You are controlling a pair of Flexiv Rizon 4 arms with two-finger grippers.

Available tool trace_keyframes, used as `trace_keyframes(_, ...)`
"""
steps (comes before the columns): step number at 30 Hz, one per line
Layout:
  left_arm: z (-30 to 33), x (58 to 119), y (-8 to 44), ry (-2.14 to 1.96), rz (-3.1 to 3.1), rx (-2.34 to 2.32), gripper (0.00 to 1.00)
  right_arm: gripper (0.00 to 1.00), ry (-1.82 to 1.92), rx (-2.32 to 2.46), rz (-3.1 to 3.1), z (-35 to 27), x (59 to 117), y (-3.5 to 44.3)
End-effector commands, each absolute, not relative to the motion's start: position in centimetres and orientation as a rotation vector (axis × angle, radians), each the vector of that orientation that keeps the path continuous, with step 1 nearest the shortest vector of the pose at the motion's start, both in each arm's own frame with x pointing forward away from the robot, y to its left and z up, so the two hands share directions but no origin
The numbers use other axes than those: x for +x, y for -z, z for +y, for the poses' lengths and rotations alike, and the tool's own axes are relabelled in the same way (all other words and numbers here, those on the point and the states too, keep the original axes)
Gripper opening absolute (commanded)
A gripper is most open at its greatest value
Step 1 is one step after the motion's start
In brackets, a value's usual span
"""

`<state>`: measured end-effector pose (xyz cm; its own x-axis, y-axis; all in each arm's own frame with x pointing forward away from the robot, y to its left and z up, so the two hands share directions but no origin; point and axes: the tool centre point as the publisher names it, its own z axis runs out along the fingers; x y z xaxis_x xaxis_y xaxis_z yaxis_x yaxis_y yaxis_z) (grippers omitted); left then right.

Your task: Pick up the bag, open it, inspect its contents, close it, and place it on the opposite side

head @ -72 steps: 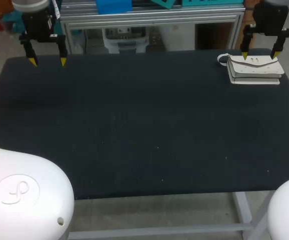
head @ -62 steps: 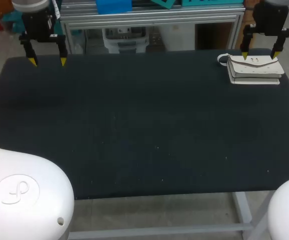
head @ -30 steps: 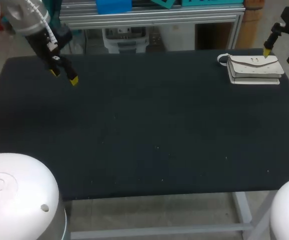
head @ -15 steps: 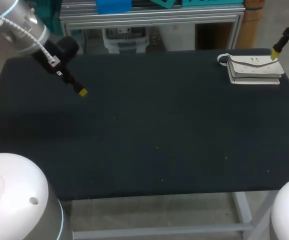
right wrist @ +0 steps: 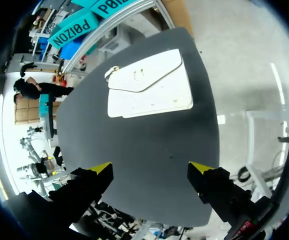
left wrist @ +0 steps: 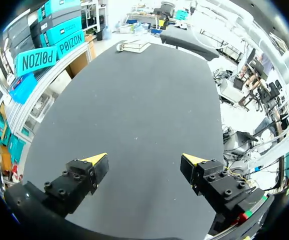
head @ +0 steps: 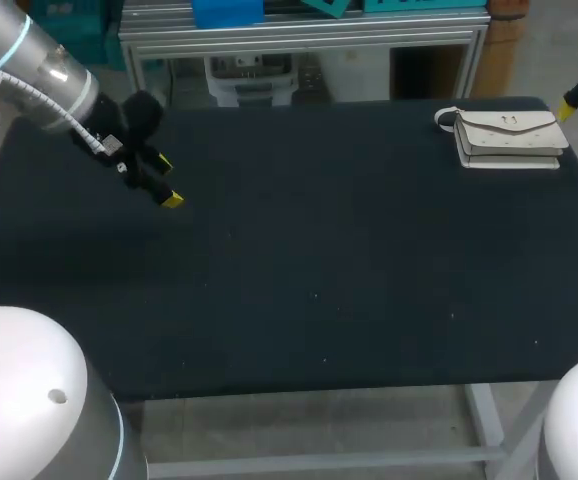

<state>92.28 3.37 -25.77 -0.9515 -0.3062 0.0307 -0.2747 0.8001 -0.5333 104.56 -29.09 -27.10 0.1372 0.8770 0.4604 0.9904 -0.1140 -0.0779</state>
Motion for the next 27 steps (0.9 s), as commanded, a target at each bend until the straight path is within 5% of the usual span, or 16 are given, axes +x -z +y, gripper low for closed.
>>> trace_keyframes(1,2.2,92.4,27.2,1.009,2.846,-0.333,1.0,1.0,0.444,-2.051,-1.772,-30.0,105.3,28.1)
trace_keyframes(27,-0.2,93.7,28.0,1.012,2.921,-0.161,1.0,1.0,0.554,-2.029,-1.635,-33.7,109.7,33.5)
